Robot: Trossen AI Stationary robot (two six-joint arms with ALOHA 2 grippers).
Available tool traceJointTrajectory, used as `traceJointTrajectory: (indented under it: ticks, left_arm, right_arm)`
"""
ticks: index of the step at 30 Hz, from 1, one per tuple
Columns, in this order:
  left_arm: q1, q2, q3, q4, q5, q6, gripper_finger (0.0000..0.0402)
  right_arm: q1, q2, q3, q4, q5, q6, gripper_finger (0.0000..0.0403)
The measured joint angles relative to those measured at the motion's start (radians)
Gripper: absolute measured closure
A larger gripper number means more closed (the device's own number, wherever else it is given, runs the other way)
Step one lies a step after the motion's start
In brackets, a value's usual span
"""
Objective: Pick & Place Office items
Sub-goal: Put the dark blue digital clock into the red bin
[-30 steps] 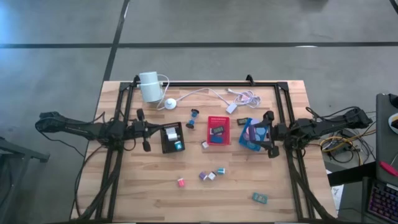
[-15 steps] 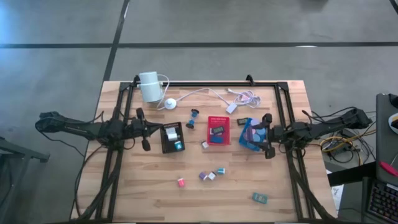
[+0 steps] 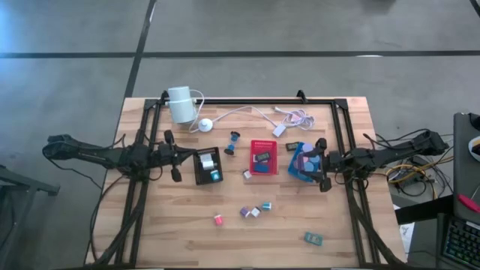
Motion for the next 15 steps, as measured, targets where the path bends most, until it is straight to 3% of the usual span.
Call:
traceJointTrajectory:
  ticks: [15]
  left_arm:
    - [0.0, 0.0, -0.002, 0.0, 0.0, 0.006, 0.0388]
  right_arm:
    - [0.0, 0.0, -0.013, 0.004, 0.0, 0.006, 0.0122]
